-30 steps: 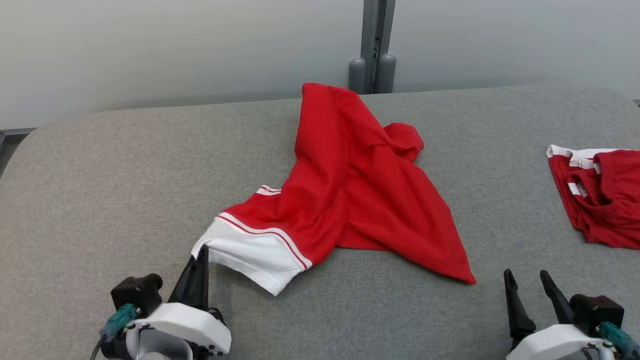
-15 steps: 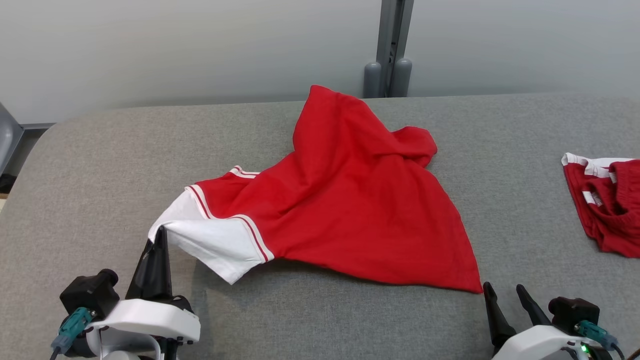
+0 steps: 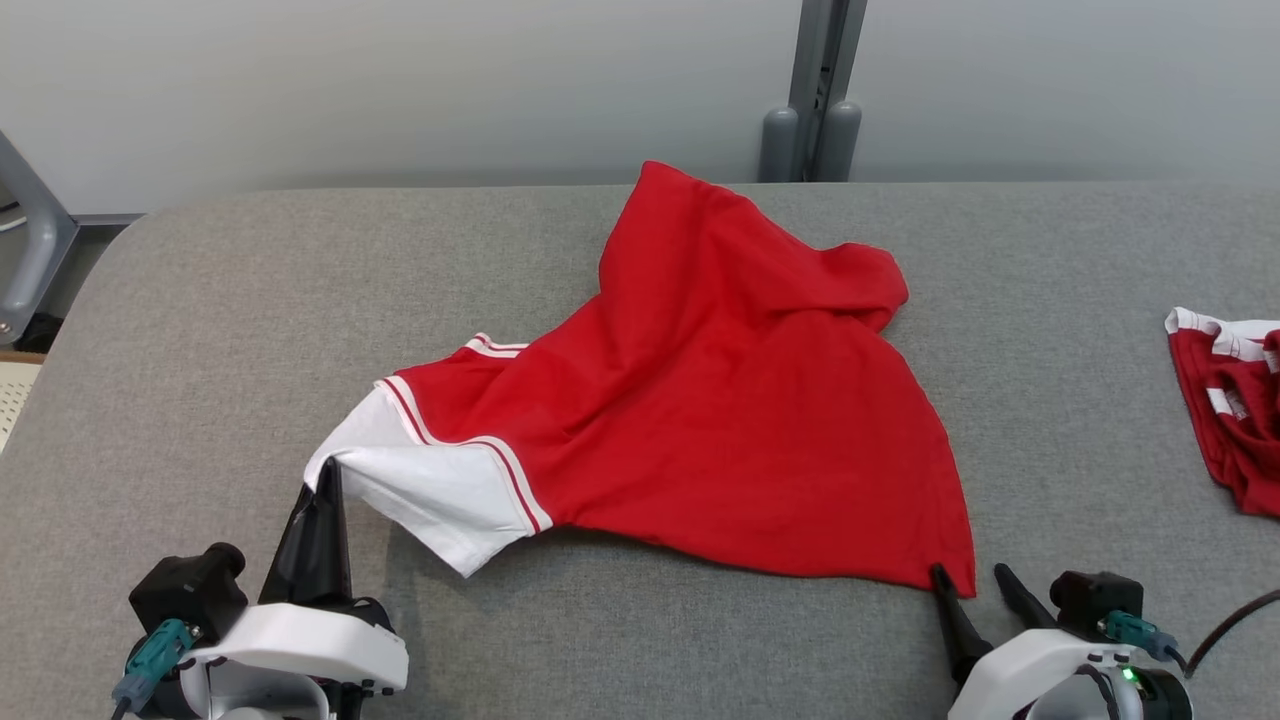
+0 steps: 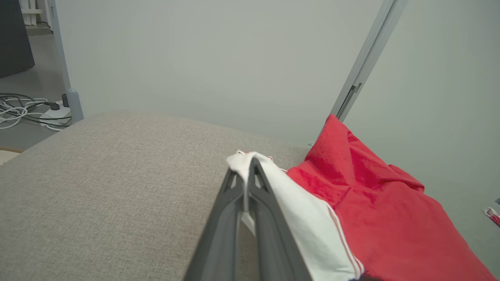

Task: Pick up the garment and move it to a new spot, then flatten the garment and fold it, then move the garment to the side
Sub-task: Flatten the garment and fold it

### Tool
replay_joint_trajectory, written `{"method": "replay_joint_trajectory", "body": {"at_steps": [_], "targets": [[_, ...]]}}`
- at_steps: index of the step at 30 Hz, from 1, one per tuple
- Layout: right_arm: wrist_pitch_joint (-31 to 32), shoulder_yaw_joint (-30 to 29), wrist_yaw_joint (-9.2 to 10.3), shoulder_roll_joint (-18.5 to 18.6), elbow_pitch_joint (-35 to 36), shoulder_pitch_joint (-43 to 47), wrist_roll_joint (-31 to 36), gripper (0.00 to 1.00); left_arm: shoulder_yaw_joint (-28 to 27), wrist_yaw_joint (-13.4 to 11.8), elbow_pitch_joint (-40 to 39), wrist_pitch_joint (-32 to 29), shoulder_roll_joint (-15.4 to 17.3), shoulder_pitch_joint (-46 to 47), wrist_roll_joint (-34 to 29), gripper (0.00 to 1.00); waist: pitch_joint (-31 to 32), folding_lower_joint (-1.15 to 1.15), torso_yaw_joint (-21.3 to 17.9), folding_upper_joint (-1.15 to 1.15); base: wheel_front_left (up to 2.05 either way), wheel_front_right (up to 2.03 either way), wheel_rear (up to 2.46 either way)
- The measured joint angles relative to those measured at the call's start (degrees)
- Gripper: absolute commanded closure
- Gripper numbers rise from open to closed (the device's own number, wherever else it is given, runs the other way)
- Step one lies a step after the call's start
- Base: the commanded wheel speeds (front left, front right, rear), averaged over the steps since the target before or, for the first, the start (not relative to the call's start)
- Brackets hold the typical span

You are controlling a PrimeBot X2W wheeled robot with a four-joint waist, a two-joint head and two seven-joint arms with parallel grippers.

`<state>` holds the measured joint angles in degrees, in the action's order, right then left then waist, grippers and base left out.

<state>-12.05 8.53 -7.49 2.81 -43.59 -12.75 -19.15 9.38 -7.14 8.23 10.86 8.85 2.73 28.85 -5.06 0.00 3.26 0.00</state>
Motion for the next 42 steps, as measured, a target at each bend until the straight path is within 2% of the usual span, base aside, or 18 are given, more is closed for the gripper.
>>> {"method": "replay_joint_trajectory", "body": {"at_steps": [3, 4, 5, 6, 8, 10, 11, 17, 23, 27, 33, 42], "targets": [[0.0, 1.0, 0.01, 0.1, -1.7, -1.4, -0.1, 0.0, 0.0, 0.0, 0.2, 0.2, 0.1, 0.0, 0.0, 1.0, -0.3, 0.0, 0.3, 0.0, 0.0, 0.0, 0.0], [0.0, 1.4, 0.01, 0.1, -2.3, -1.8, -0.1, 0.1, 0.1, 0.0, 0.3, 0.3, 0.1, 0.0, 0.1, 1.0, -0.4, 0.0, 0.3, 0.0, 0.0, 0.0, 0.0], [0.2, 2.0, 0.02, 0.2, -2.9, -2.3, 0.1, 0.26, 0.1, 0.0, 0.3, 0.3, 0.1, 0.1, 0.1, 1.0, -0.5, 0.0, 0.4, 0.0, 0.0, 0.0, 0.0], [0.4, 2.5, 0.02, 0.3, -3.3, -2.7, 0.0, 0.51, 0.1, 0.0, 0.4, 0.3, 0.1, 0.1, 0.1, 1.0, -0.5, 0.0, 0.5, 0.0, 0.0, 0.0, 0.0], [0.8, 3.5, 0.07, 0.4, -3.8, -3.4, -1.0, 0.62, 0.2, 0.0, 0.5, 0.3, 0.0, 0.1, 0.1, 1.0, -0.7, 0.0, 0.6, 0.0, 0.0, 0.0, 0.0], [0.9, 4.2, 0.07, 0.2, -4.2, -3.8, -1.2, 0.79, 0.3, 0.0, 0.5, 0.3, 0.1, 0.1, 0.1, 1.0, -0.8, 0.0, 0.6, 0.0, 0.0, 0.0, 0.0], [0.8, 4.3, 0.05, 0.2, -4.3, -4.0, -1.4, 1.0, 0.3, 0.0, 0.6, 0.3, 0.1, 0.2, 0.1, 1.0, -0.8, 0.0, 0.6, 0.0, 0.0, 0.0, 0.0], [-0.9, 4.4, 0.0, 0.0, -3.3, -4.4, -2.9, 1.0, 0.4, -0.1, 0.6, 0.6, 0.0, 0.4, 0.5, 1.0, -0.8, 0.0, 0.1, 0.0, 0.0, 0.0, 0.0], [-2.1, 4.1, 0.0, -0.1, 4.2, -4.9, -9.8, 1.0, -0.4, 0.7, -0.8, 1.5, -0.6, 1.5, 2.3, 1.0, -0.5, 0.0, -1.1, 0.0, 0.0, 0.0, 0.0], [-1.9, 2.5, 0.0, -0.1, 13.7, -4.3, -15.4, 1.0, -1.9, 2.6, -3.9, 2.2, -1.7, 3.8, 5.8, 1.0, 0.3, 0.0, -2.5, 0.0, 0.0, 0.0, 0.0], [3.3, -0.4, 0.01, 1.0, 28.5, -2.0, -19.6, 1.0, -3.4, 5.1, -9.5, 1.9, -2.9, 6.6, 11.4, 1.0, 1.3, 0.0, -4.4, 0.0, 0.0, 0.0, 0.0], [13.8, -7.3, 0.01, 3.5, 51.2, 2.5, -23.3, 1.0, -4.6, 5.9, -21.3, -2.6, -2.8, 11.8, 17.1, 1.0, 2.3, 0.0, -7.1, 0.0, 0.0, 0.0, 0.0]]}}
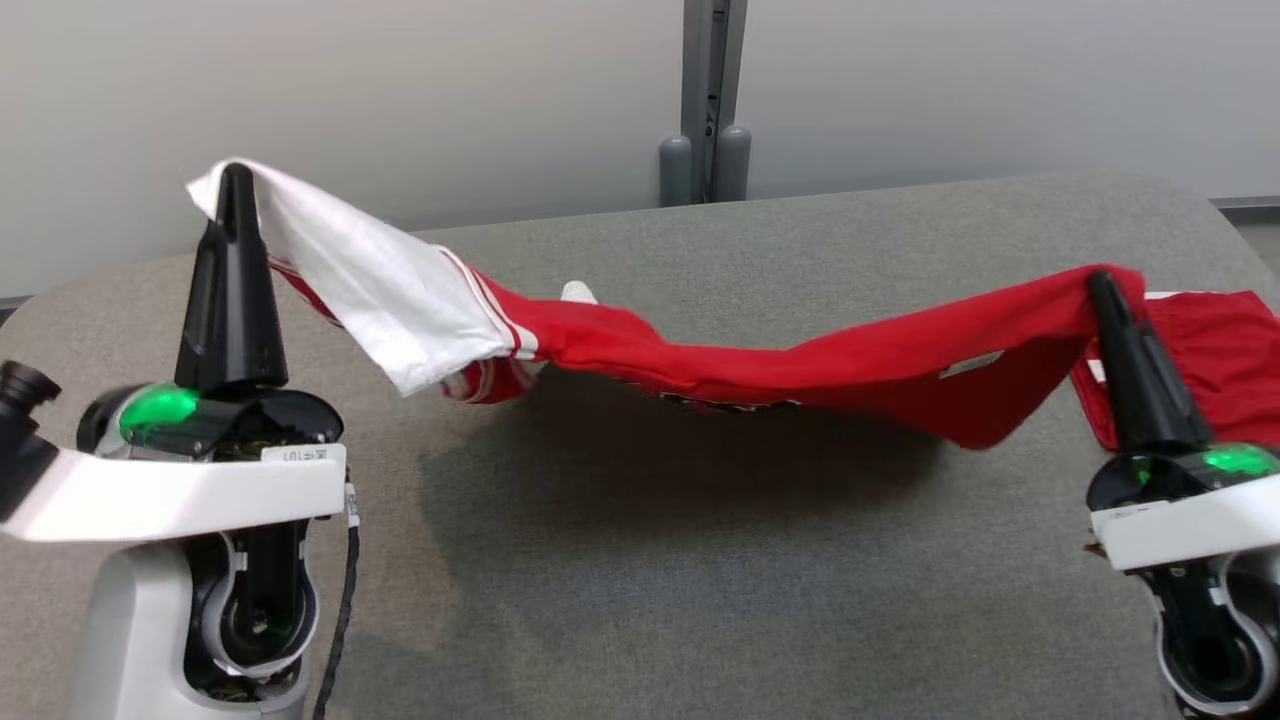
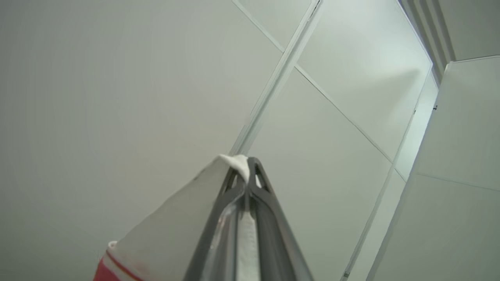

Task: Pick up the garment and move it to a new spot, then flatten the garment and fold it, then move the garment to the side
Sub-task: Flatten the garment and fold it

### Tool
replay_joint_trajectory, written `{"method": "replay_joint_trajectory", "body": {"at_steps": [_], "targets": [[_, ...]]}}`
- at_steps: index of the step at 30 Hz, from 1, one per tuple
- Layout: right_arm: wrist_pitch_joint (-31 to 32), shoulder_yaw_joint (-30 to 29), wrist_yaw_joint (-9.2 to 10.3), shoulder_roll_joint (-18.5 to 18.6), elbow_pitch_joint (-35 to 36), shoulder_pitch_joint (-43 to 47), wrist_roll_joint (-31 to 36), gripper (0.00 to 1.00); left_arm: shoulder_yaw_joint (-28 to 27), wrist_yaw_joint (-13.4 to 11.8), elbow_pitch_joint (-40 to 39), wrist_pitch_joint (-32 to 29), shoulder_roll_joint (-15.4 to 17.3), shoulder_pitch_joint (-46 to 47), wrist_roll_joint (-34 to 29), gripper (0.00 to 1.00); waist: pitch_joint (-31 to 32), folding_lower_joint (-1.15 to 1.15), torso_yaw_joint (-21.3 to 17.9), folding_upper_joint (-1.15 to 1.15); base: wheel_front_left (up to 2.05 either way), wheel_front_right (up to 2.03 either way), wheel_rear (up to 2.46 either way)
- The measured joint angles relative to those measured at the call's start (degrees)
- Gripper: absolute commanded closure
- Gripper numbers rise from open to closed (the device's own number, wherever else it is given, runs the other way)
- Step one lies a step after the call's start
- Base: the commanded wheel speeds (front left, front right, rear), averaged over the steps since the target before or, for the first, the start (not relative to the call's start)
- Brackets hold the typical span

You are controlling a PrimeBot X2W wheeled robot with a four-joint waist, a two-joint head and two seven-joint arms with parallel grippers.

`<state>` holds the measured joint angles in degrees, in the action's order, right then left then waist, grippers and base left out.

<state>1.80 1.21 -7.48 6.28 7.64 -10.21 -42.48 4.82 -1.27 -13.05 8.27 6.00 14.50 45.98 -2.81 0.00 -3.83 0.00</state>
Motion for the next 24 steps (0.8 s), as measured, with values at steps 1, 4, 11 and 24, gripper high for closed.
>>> {"method": "replay_joint_trajectory", "body": {"at_steps": [1, 4, 11, 24], "targets": [[1.0, -0.8, 0.0, 0.0, 2.1, 0.3, -0.1, 1.0, 0.1, -0.1, -1.4, -0.6, 0.2, 0.7, 0.0, 1.0, 0.0, 0.0, -0.3, 0.0, 0.0, 0.0, 0.0], [4.1, -3.0, 0.0, -0.4, 8.4, 1.1, -0.8, 1.0, 0.9, -0.3, -5.6, -2.7, 0.8, 3.0, 0.0, 1.0, -0.1, 0.0, -0.9, 0.0, 0.0, 0.0, 0.0], [9.8, -7.8, 0.0, -2.1, 15.7, 0.5, -2.4, 1.0, 2.5, -1.6, -8.6, -7.6, 2.7, 10.7, -1.0, 1.0, -2.8, 0.0, -1.8, 0.0, 0.0, 0.0, 0.0], [14.1, -7.4, 0.01, -3.0, -4.7, -37.0, 0.8, 1.0, 5.3, 0.3, 16.7, -12.5, 8.5, 48.0, -9.9, 1.0, -16.6, 0.0, -3.0, 0.0, 0.0, 0.0, 0.0]]}}
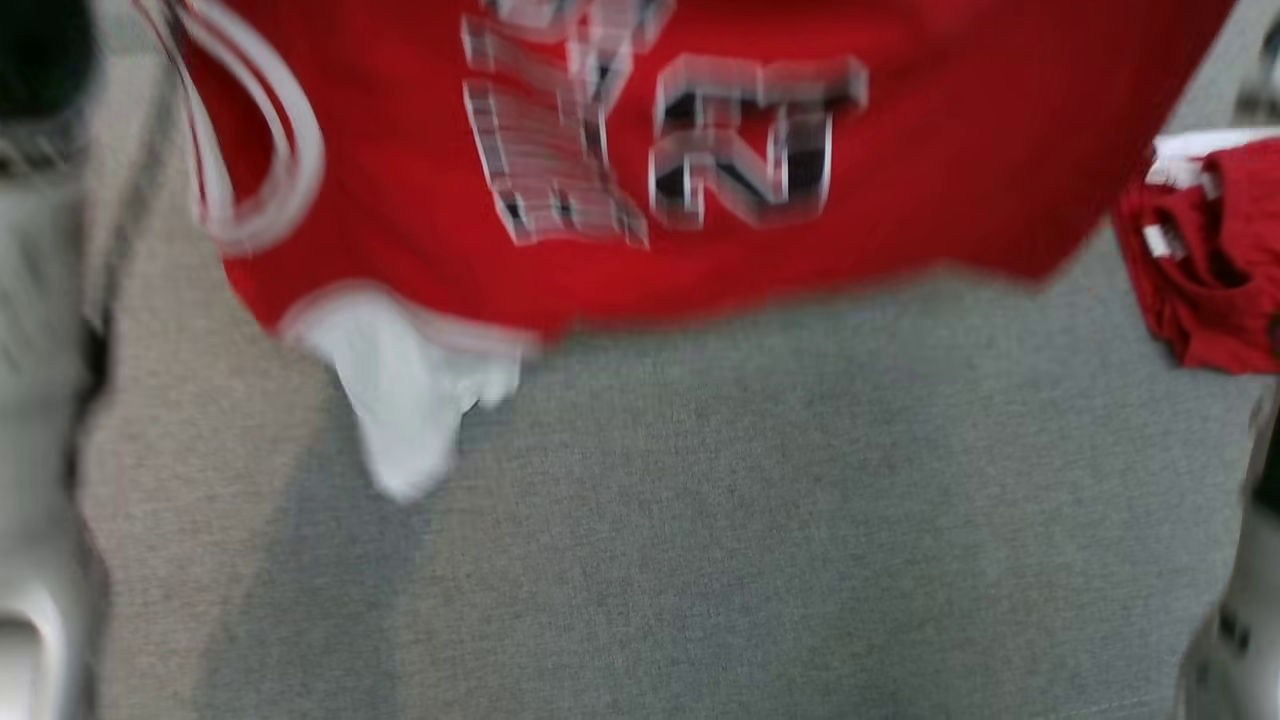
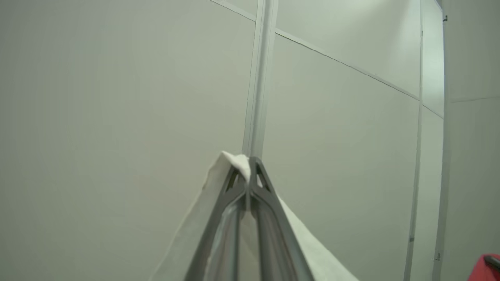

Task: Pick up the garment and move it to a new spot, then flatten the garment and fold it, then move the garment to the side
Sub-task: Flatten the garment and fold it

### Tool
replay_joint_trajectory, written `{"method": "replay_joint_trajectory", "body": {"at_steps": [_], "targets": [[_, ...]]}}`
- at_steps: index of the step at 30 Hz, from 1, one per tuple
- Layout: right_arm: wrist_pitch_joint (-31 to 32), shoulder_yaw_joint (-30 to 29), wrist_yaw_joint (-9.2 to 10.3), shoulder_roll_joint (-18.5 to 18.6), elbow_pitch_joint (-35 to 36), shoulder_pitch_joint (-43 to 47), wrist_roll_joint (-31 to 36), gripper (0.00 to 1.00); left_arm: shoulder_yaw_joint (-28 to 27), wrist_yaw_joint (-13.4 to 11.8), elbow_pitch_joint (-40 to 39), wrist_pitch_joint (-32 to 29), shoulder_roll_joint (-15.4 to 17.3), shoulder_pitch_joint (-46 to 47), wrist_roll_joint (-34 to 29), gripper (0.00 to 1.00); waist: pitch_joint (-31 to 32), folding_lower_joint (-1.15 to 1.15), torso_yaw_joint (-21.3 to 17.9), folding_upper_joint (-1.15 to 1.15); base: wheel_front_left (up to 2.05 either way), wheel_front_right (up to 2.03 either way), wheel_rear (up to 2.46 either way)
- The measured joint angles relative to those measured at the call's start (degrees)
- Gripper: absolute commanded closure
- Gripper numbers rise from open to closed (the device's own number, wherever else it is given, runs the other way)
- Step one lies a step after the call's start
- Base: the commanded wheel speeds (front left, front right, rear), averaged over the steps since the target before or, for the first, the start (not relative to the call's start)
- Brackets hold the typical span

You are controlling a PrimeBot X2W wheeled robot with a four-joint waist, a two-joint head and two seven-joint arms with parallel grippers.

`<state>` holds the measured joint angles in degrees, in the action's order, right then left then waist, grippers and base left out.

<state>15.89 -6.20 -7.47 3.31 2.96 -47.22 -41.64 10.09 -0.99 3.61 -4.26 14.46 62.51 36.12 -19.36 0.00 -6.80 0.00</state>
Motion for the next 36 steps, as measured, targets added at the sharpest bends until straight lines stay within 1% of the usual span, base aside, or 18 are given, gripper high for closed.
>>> {"method": "replay_joint_trajectory", "body": {"at_steps": [2, 5, 7, 10, 12, 15, 19, 22, 24, 27, 30, 33, 36], "targets": [[-1.8, 0.3, 0.0, -0.1, -6.5, -9.5, 2.5, 1.0, 0.7, 0.5, 5.6, 1.3, 0.8, 8.5, -2.9, 1.0, -2.6, 0.0, -0.3, 0.0, 0.0, 0.0, 0.0], [-5.2, 1.3, 0.0, -0.2, -15.7, -22.5, 5.4, 1.0, 1.1, 1.0, 14.1, 5.3, 0.9, 20.7, -6.2, 1.0, -6.4, 0.0, -0.6, 0.0, 0.0, 0.0, 0.0], [-8.4, 1.7, 0.0, -0.3, -21.8, -29.0, 6.9, 1.0, 1.1, 1.5, 19.4, 9.1, 0.4, 27.2, -7.7, 1.0, -8.7, 0.0, -0.8, 0.0, 0.0, 0.0, 0.0], [-12.8, 1.6, -0.01, -0.3, -30.1, -35.1, 7.8, 1.0, 1.6, 2.0, 26.3, 14.5, -1.0, 33.1, -9.2, 1.0, -11.1, 0.0, -0.7, 0.0, 0.0, 0.0, 0.0], [-15.3, 1.5, 0.0, -0.3, -35.1, -37.1, 8.8, 1.0, 1.5, 2.5, 30.2, 16.5, -2.7, 34.6, -8.7, 1.0, -12.2, 0.0, -0.1, 0.0, 0.0, 0.0, 0.0], [-18.1, 2.5, 0.0, -0.1, -42.0, -37.7, 9.8, 1.0, 2.3, 4.4, 35.1, 17.8, -4.3, 34.2, -8.3, 1.0, -13.7, 0.0, 1.2, 0.0, 0.0, 0.0, 0.0], [-21.1, 5.6, 0.0, 0.2, -49.3, -34.5, 9.2, 1.0, 2.2, 6.0, 39.2, 18.9, -5.3, 27.5, -7.2, 1.0, -15.8, 0.0, 3.1, 0.0, 0.0, 0.0, 0.0], [-22.5, 9.1, 0.0, 0.9, -51.6, -30.5, 7.1, 1.0, 2.0, 7.2, 38.2, 19.1, -5.5, 21.8, -6.4, 1.0, -16.8, 0.0, 4.3, 0.0, 0.0, 0.0, 0.0], [-23.2, 12.0, 0.0, 1.6, -51.4, -27.9, 5.0, 1.0, 1.2, 7.7, 34.7, 19.2, -5.1, 18.0, -5.6, 1.0, -17.0, 0.0, 4.6, 0.0, 0.0, 0.0, 0.0], [-23.8, 15.9, 0.0, 3.3, -48.9, -23.9, 1.2, 1.0, -0.7, 8.1, 28.0, 19.2, -3.6, 11.6, -4.3, 1.0, -16.3, 0.0, 4.3, 0.0, 0.0, 0.0, 0.0], [-24.2, 18.7, -0.01, 5.2, -45.9, -19.9, -2.9, 1.0, -1.8, 8.2, 21.5, 19.2, -2.1, 3.9, -3.0, 1.0, -15.1, 0.0, 3.8, 0.0, 0.0, 0.0, 0.0], [-24.7, 20.8, -0.01, 6.7, -43.0, -15.4, -6.3, 1.0, -2.4, 8.2, 14.6, 19.2, -1.1, -4.3, -1.3, 1.0, -13.5, 0.0, 3.3, 0.0, 0.0, 0.0, 0.0], [-25.6, 21.7, -0.01, 7.7, -39.8, -10.9, -10.0, 1.0, -3.3, 8.0, 7.6, 19.2, -0.9, -13.5, -0.1, 1.0, -11.7, 0.0, 3.1, 0.0, 0.0, 0.0, 0.0]]}}
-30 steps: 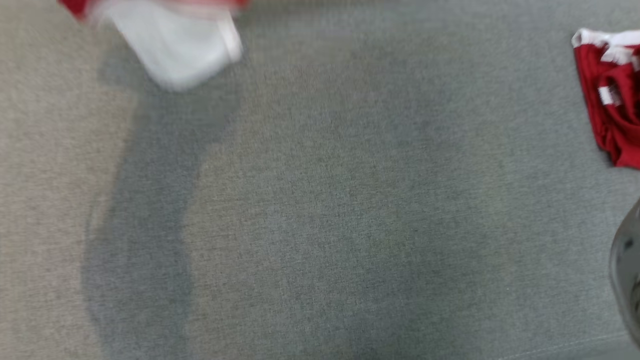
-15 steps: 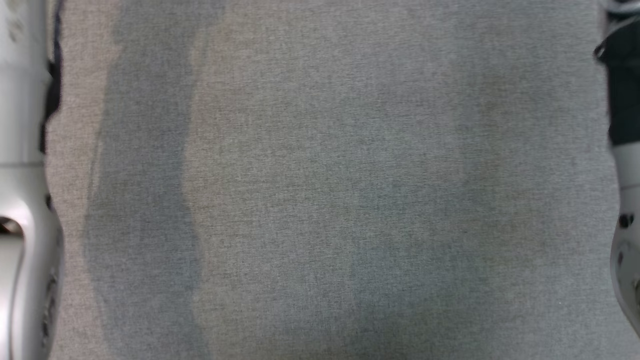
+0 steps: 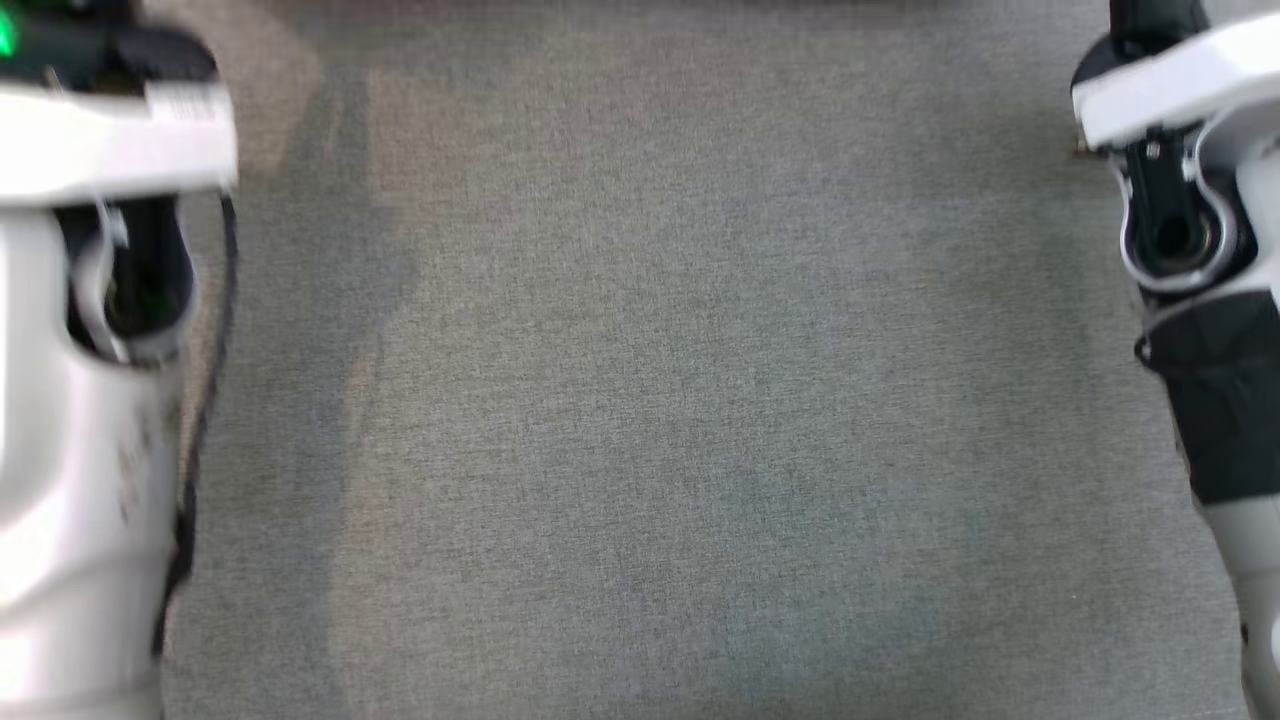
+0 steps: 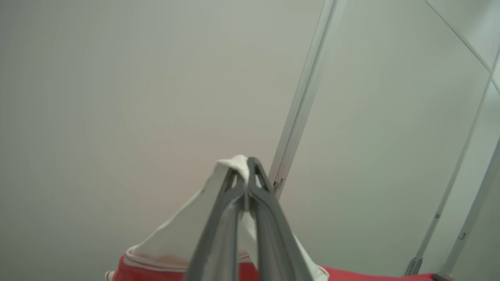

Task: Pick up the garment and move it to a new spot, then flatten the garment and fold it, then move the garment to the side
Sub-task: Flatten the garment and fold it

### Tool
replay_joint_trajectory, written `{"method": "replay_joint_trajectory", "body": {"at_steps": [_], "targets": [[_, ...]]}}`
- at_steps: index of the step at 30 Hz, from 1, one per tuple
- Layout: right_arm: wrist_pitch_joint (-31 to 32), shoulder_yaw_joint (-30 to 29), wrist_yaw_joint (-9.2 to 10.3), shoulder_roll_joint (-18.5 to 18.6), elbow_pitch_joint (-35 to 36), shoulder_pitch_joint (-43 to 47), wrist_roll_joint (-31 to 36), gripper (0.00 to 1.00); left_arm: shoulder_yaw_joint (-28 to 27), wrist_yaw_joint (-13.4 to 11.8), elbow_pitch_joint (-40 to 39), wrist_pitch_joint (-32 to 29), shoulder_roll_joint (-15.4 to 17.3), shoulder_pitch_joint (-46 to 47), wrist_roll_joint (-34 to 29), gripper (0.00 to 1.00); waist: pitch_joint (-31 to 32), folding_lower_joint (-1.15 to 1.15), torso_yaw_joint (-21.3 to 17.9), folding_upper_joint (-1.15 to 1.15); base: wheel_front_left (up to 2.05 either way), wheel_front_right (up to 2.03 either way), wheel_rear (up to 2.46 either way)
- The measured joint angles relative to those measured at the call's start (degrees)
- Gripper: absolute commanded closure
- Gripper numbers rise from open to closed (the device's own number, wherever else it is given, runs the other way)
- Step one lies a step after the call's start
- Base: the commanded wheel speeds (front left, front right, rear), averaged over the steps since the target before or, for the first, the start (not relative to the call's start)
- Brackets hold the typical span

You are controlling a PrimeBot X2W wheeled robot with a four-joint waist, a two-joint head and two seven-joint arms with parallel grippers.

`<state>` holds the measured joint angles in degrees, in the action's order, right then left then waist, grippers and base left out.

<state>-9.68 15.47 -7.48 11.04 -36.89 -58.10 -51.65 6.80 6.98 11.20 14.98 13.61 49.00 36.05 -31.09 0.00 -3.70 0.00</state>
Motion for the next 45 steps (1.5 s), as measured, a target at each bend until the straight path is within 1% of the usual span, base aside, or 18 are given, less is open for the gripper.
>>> {"method": "replay_joint_trajectory", "body": {"at_steps": [1, 4, 7, 11, 13, 14, 19, 23, 27, 31, 35, 39, 45], "targets": [[0.0, 0.0, 0.0, 0.0, 0.0, 0.0, 0.0, 1.0, 0.0, 0.0, 0.0, 0.0, 0.0, 0.0, 0.0, 1.0, 0.0, 0.0, 0.0, 0.0, 0.0, 0.0, 0.0], [-1.2, 0.3, 0.0, 1.2, 3.1, 5.4, -2.8, 1.0, -0.3, -1.5, -5.9, -0.2, 0.0, -8.8, 0.4, 1.0, 1.8, 0.0, 0.2, 0.0, 0.0, 0.0, 0.0], [-2.4, 0.4, 0.0, 1.9, 5.4, 11.4, -4.8, 1.0, 0.0, -2.9, -10.0, -0.3, -0.3, -17.3, 0.6, 1.0, 3.8, 0.0, 0.7, 0.0, 0.0, 0.0, 0.0], [-3.5, 1.2, 0.0, 1.8, 7.0, 18.7, -6.1, 1.0, -0.3, -5.1, -11.3, -0.6, -1.3, -26.8, 1.2, 1.0, 6.5, 0.0, 1.3, 0.0, 0.0, 0.0, 0.0], [-4.0, 1.3, 0.0, 1.8, 6.9, 21.6, -6.2, 1.0, -0.5, -5.5, -11.1, -0.5, -1.9, -30.0, 1.1, 1.0, 7.9, 0.0, 1.6, 0.0, 0.0, 0.0, 0.0], [-4.5, 1.0, 0.0, 1.8, 6.8, 23.9, -6.3, 1.0, -0.1, -5.6, -10.6, -0.3, -3.2, -32.9, 1.3, 1.0, 9.3, 0.0, 1.9, 0.0, 0.0, 0.0, 0.0], [-5.0, -0.5, 0.0, 1.4, 7.3, 30.4, -6.7, 1.0, 1.0, -5.5, -7.8, -0.1, -5.8, -39.7, 0.8, 1.0, 13.0, 0.0, 2.7, 0.0, 0.0, 0.0, 0.0], [-5.2, -2.6, 0.0, 1.2, 7.4, 35.7, -4.2, 1.0, 1.1, -5.5, -5.1, -0.1, -7.6, -44.4, 0.5, 1.0, 16.1, 0.0, 3.3, 0.0, 0.0, 0.0, 0.0], [-5.2, -6.1, 0.0, -0.8, 8.4, 40.9, -0.5, 1.0, 0.3, -5.2, -3.3, 0.0, -9.0, -48.4, -0.5, 1.0, 19.0, 0.0, 3.7, 0.0, 0.0, 0.0, 0.0], [-5.2, -8.2, 0.0, -2.9, 10.5, 45.9, 2.6, 1.0, -0.4, -5.0, -2.3, 0.0, -9.5, -52.0, -1.9, 1.0, 21.6, 0.0, 3.9, 0.0, 0.0, 0.0, 0.0], [-5.3, -10.1, 0.0, -4.1, 13.0, 50.6, 4.4, 1.0, -1.2, -4.8, -2.4, 0.0, -9.9, -55.6, -2.6, 1.0, 23.3, 0.0, 4.0, 0.0, 0.0, 0.0, 0.0], [-5.3, -12.0, 0.0, -4.9, 15.8, 54.9, 5.4, 1.0, -2.0, -4.5, -4.0, 0.0, -10.1, -58.9, -3.6, 1.0, 23.9, 0.0, 4.6, 0.0, 0.0, 0.0, 0.0], [-5.3, -13.3, 0.0, -6.0, 20.6, 59.6, 6.5, 1.0, -1.4, -4.2, -6.5, 0.0, -10.3, -61.6, -4.9, 1.0, 23.9, 0.0, 5.0, 0.0, 0.0, 0.0, 0.0]]}}
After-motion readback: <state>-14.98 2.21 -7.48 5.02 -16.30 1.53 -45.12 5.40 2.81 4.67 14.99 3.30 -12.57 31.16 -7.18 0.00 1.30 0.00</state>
